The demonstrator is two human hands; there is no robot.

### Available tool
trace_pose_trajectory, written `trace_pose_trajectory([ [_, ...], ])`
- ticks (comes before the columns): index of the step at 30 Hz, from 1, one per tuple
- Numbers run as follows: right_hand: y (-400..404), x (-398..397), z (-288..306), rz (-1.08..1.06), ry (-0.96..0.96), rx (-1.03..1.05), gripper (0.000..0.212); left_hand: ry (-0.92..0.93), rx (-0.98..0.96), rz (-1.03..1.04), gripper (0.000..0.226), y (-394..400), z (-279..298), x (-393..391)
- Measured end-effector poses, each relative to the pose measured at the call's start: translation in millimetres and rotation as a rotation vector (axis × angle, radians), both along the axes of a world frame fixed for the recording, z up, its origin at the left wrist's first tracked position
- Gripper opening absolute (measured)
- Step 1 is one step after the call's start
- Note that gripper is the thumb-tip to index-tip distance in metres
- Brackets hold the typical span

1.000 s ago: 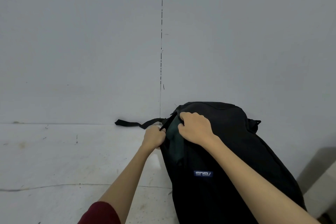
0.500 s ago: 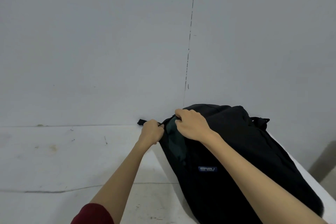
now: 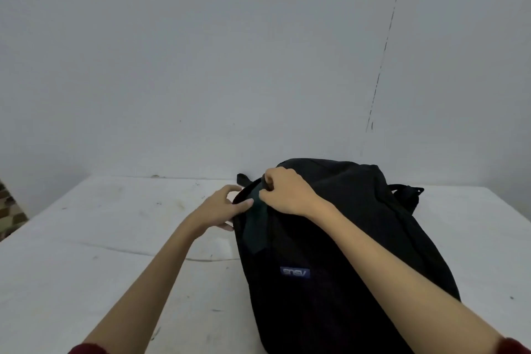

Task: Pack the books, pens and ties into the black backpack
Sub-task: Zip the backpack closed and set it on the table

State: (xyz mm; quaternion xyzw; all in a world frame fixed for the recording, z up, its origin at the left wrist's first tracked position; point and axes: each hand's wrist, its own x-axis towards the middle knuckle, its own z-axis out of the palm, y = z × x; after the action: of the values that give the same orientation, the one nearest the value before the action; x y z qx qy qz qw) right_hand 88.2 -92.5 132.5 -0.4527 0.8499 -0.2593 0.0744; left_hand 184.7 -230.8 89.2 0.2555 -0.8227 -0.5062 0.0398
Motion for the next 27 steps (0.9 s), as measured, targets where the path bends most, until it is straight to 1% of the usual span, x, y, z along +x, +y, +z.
trace_pose_trajectory([
  [2,0.8,4.3,1.4,-0.022,-0.008,0.002,0.015,-0.044,0.143,-0.180,0.060,3.5,-3.1,17.5],
  [3,1.3,6.8,1.2,-0.037,-0.024,-0.009,0.013,-0.077,0.165,-0.266,0.068,6.3,-6.6,24.7],
  [5,3.5,9.8,0.9,-0.069,-0.047,-0.039,0.014,-0.128,0.135,-0.363,0.074,14.5,-15.1,27.9],
  [7,4.5,14.4,-1.5,-0.095,-0.038,-0.058,0.015,-0.103,0.078,-0.381,0.081,24.1,-23.2,24.9],
  [9,7.3,18.0,-4.8,-0.113,-0.036,-0.076,0.014,-0.054,0.038,-0.370,0.097,32.1,-30.8,20.7],
  [10,9.7,19.0,-5.9,-0.122,-0.044,-0.086,0.014,-0.059,0.008,-0.358,0.104,35.7,-33.1,19.7],
  [12,13.8,19.4,-7.3,-0.137,-0.054,-0.095,0.015,-0.082,-0.060,-0.338,0.108,42.0,-36.8,17.5],
  [14,16.2,19.3,-8.7,-0.138,-0.042,-0.073,0.018,-0.100,-0.077,-0.352,0.103,47.0,-36.4,16.6],
  [15,17.0,19.1,-9.4,-0.130,-0.036,-0.056,0.019,-0.103,-0.043,-0.365,0.097,46.7,-32.8,17.3],
  [16,17.5,19.1,-9.4,-0.113,-0.033,-0.037,0.020,-0.126,0.008,-0.376,0.087,43.3,-27.0,18.7],
  [18,19.3,18.0,-6.8,-0.054,-0.024,0.029,0.021,-0.172,0.089,-0.362,0.059,28.4,-14.6,21.6],
  [20,21.6,13.6,-2.0,0.006,-0.007,0.139,0.027,-0.142,0.127,-0.261,0.032,10.4,-5.3,21.6],
  [21,22.6,10.4,0.8,0.027,-0.002,0.195,0.028,-0.095,0.138,-0.178,0.023,3.2,-2.6,18.8],
  [23,22.0,-0.5,7.2,0.054,-0.017,0.249,0.025,0.008,0.114,-0.008,0.018,-8.6,0.3,5.4],
  [25,17.3,-14.9,15.0,0.035,-0.050,0.185,0.022,0.078,0.096,0.093,0.022,-14.8,2.9,-12.7],
  [27,7.0,-34.2,21.6,-0.015,-0.003,0.084,0.018,0.126,0.043,0.131,0.029,-18.2,4.0,-34.3],
])
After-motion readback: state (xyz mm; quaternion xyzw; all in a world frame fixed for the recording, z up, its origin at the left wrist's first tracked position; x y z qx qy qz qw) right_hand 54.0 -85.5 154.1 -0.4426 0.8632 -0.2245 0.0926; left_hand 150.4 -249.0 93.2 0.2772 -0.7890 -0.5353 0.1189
